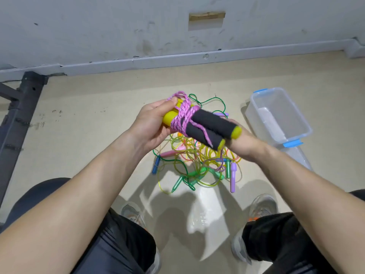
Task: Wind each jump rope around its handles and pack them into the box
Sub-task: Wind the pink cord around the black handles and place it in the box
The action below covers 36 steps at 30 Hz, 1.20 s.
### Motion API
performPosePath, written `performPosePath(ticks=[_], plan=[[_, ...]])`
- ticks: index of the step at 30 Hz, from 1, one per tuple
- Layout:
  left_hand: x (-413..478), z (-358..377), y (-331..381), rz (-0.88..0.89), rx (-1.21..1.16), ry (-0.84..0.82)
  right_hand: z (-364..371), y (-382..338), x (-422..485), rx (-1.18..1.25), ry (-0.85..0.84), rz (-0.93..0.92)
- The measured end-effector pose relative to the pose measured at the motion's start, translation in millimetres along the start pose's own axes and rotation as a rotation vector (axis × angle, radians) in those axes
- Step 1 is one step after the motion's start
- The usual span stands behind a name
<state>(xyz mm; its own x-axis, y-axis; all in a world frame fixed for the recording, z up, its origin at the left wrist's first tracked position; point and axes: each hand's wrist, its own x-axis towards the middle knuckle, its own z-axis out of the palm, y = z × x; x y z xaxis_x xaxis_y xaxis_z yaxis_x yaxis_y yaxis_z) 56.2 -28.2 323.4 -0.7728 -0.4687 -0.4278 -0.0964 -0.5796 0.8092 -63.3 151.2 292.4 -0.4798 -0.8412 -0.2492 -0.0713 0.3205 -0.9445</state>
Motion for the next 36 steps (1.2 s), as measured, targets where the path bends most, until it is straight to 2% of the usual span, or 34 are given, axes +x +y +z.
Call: performPosePath(ticks=[3, 6, 12, 15, 18, 20, 22, 25, 28, 30, 31, 33, 36], plan=[[-4, 1, 0, -0.033, 0.199, -0.138, -15, -7, 0, -0.023, -0.220, 0.088], [-3, -2, 2, 0.007, 0.468, -0.173, -21, -19, 1, -0.134, -0.289, 0.125], [2, -1, 0, 0.233, 0.757, -0.065, -12, -35, -1, -0.209, -0.152, 0.263], [9, -4, -8, 0.381, 0.858, 0.059, 10, -37, -6, 0.015, 0.087, 0.344], [14, -5, -19, 0.449, 0.801, 0.205, 45, -34, -16, 0.207, 0.340, 0.304], [16, -5, -25, 0.442, 0.727, 0.302, 67, -32, -25, 0.212, 0.406, 0.263], [18, -5, -26, 0.392, 0.625, 0.354, 83, -32, -31, 0.053, 0.378, 0.196], [19, -3, -24, 0.310, 0.394, 0.372, 88, -25, -33, -0.414, 0.273, 0.040], [19, -3, -22, 0.243, 0.262, 0.390, 85, -19, -31, -0.581, 0.270, -0.091], [19, -4, -21, 0.209, 0.180, 0.379, 83, -15, -33, -0.416, 0.330, -0.145], [20, -4, -21, 0.199, 0.144, 0.372, 83, -15, -33, -0.282, 0.349, -0.112], [21, -3, -20, 0.190, 0.105, 0.356, 83, -16, -29, -0.020, 0.350, 0.033], [20, 0, -19, 0.192, 0.083, 0.340, 82, -15, -22, 0.395, 0.223, 0.206]])
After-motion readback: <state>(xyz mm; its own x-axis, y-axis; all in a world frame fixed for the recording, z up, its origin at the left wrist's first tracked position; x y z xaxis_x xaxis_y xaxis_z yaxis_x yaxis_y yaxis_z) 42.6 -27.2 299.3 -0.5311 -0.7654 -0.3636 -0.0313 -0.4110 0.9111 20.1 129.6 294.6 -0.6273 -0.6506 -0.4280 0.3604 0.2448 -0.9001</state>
